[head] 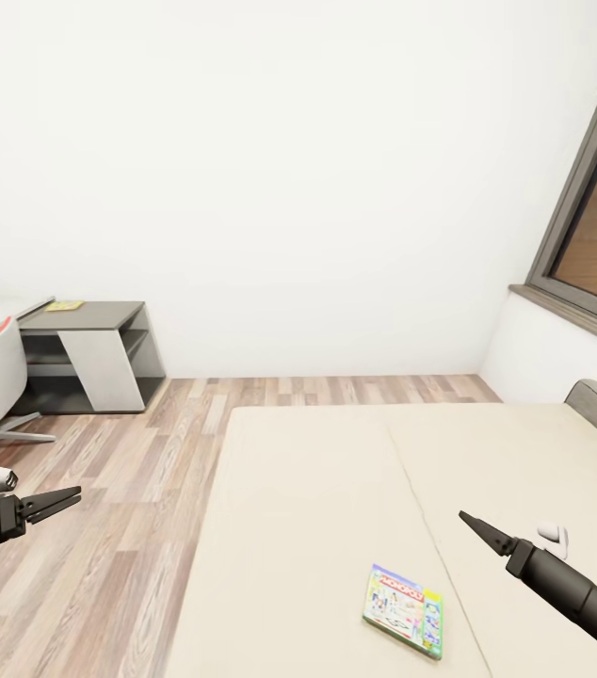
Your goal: Put all the toys in the child's room - the three board games (two on the bed and one on the table), the two jigsaw puzzles on the table, and the tennis ball on the table - inside the toy box on the table in the child's room.
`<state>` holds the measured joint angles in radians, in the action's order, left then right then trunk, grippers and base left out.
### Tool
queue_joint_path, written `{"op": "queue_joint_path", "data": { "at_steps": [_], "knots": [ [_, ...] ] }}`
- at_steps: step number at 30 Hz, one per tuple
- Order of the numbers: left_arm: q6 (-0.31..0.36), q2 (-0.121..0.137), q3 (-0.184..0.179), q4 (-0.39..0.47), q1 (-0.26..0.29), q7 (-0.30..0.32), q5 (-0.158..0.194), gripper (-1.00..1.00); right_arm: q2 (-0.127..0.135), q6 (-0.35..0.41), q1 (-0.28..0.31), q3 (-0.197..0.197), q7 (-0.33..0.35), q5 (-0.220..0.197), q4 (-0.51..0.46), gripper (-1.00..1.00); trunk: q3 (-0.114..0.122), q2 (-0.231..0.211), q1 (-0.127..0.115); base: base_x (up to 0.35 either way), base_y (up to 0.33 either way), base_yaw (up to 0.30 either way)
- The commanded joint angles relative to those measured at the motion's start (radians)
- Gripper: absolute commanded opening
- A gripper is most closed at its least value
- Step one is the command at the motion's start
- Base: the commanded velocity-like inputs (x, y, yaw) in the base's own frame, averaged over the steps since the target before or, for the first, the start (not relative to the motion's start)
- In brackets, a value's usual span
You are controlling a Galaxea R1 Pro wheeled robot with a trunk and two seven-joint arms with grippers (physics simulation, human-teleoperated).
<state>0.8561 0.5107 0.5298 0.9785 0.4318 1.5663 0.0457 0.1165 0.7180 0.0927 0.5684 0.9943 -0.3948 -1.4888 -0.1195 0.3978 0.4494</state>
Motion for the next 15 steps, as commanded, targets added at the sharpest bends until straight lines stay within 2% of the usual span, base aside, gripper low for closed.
{"op": "queue_joint_path", "data": {
  "at_steps": [1, 10, 15],
  "knots": [
    [0.011, 0.0, 0.0, 0.0, 0.001, 0.004, -0.001, 1.0, 0.0, 0.006, 0.001, 0.001, 0.001, -0.004, 0.0, 1.0, -0.002, 0.002, 0.001, 0.0, -0.097, 0.0],
    [0.011, 0.0, 0.0, 0.0, 0.001, 0.004, -0.001, 1.0, 0.0, 0.006, 0.001, 0.0, 0.001, -0.004, 0.001, 1.0, -0.002, 0.002, 0.001, 0.0, -0.204, 0.0],
    [0.011, 0.0, -0.001, 0.0, 0.001, 0.004, -0.001, 1.0, 0.0, 0.006, 0.001, 0.001, 0.001, -0.004, 0.001, 1.0, -0.002, 0.002, 0.001, 0.0, -0.101, 0.0]
  ]
}}
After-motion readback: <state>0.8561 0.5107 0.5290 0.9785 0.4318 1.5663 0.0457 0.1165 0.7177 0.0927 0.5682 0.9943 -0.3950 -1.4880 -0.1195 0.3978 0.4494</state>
